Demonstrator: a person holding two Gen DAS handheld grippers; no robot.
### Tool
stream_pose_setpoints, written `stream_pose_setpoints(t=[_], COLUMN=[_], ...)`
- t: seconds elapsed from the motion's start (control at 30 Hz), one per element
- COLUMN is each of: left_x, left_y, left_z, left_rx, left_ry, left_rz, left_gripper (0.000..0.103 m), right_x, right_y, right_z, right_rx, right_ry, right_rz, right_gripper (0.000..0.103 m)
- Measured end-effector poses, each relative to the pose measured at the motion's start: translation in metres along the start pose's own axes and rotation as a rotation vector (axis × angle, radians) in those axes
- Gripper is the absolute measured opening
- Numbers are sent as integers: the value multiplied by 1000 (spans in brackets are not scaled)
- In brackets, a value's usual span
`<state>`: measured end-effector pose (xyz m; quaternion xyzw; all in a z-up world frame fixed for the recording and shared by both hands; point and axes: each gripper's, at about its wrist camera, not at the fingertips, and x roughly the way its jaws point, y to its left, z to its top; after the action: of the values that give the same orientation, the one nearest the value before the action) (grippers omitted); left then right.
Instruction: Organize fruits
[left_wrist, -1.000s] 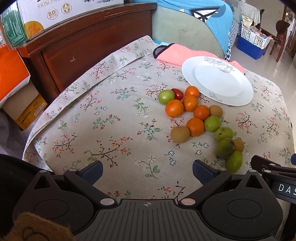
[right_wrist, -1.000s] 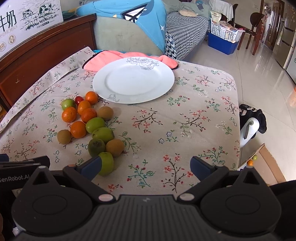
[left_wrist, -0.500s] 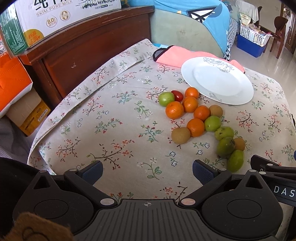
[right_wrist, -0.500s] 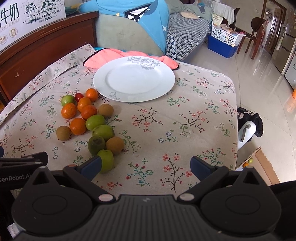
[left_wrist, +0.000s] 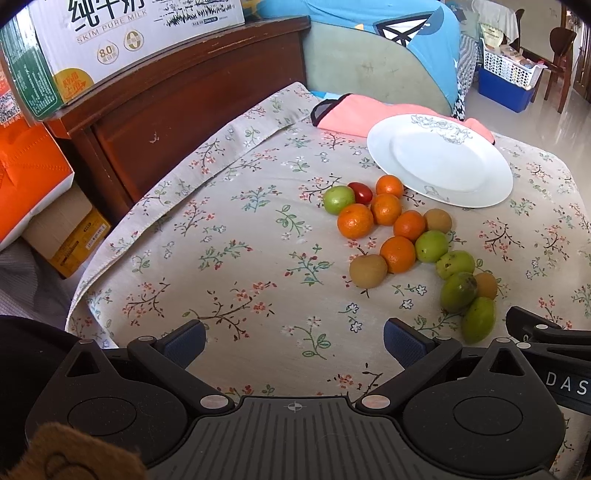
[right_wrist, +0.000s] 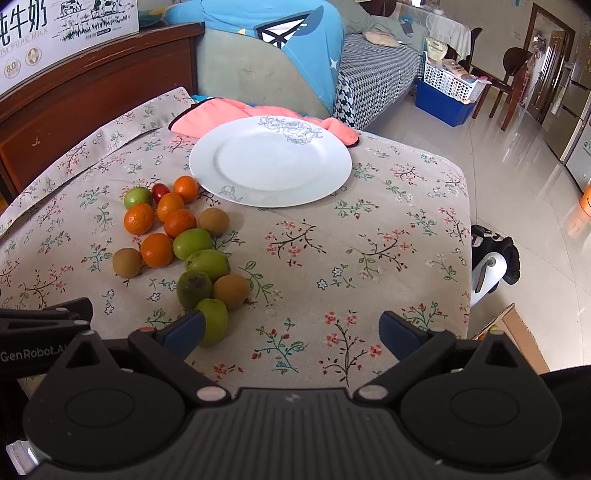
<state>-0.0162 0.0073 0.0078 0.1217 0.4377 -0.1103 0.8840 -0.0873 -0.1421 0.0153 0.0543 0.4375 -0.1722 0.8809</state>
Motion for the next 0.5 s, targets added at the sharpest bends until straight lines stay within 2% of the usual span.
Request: stream_pose_setpoints(t=[0.5], left_x=[1], left_y=[-1], left_z=[-2], left_rx=[5], left_ry=[-3], left_rz=[11], left_gripper=[102], right_x=[2], right_y=[1], right_z=[-1], right_rx=[-7], right_ry=[4], right_rz=[9], right_gripper=[98])
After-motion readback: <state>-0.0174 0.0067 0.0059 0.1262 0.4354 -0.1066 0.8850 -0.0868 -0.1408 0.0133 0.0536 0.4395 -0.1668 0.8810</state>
